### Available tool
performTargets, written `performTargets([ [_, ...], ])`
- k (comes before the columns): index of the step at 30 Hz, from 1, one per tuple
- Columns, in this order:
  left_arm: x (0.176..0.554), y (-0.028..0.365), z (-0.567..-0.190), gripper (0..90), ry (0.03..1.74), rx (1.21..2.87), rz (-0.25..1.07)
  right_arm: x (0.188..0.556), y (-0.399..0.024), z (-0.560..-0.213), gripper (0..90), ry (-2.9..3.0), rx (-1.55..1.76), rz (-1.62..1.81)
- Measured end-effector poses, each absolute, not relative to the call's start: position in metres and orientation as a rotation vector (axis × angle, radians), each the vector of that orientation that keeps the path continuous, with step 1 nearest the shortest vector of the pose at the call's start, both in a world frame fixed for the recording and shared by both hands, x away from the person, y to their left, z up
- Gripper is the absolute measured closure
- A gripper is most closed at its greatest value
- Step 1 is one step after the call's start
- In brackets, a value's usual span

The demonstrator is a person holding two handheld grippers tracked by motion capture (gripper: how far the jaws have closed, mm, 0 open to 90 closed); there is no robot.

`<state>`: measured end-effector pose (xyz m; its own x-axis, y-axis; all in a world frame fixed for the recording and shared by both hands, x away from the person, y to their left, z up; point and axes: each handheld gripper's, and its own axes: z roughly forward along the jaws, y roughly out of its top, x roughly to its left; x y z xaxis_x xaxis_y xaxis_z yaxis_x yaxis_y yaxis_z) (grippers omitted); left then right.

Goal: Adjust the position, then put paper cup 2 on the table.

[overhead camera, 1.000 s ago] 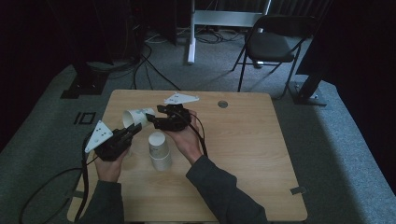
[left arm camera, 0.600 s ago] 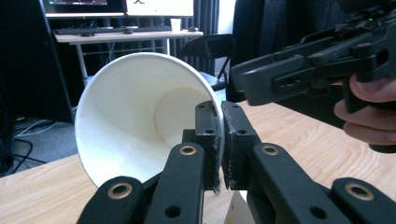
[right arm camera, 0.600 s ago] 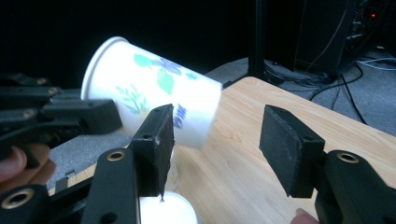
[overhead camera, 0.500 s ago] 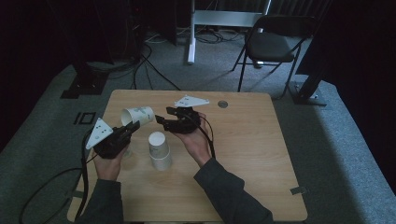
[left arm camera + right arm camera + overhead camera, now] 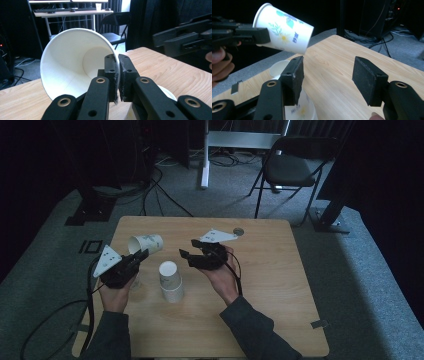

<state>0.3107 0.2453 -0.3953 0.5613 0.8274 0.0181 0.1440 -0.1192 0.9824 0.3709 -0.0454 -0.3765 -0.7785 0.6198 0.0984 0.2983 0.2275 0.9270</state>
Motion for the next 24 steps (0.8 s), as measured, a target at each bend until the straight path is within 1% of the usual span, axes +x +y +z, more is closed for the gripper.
performTargets([
  [13, 0.316, 0.246, -0.398, 86.8, 0.878, 1.658, 0.725, 0.360, -0.081, -0.396, 41.3, 2.204, 0.886, 1.492],
  [24, 0.319, 0.244, -0.401, 86.8, 0.914, 1.705, 0.718, 0.347, -0.099, -0.413, 40.0, 2.219, 0.901, 1.441],
])
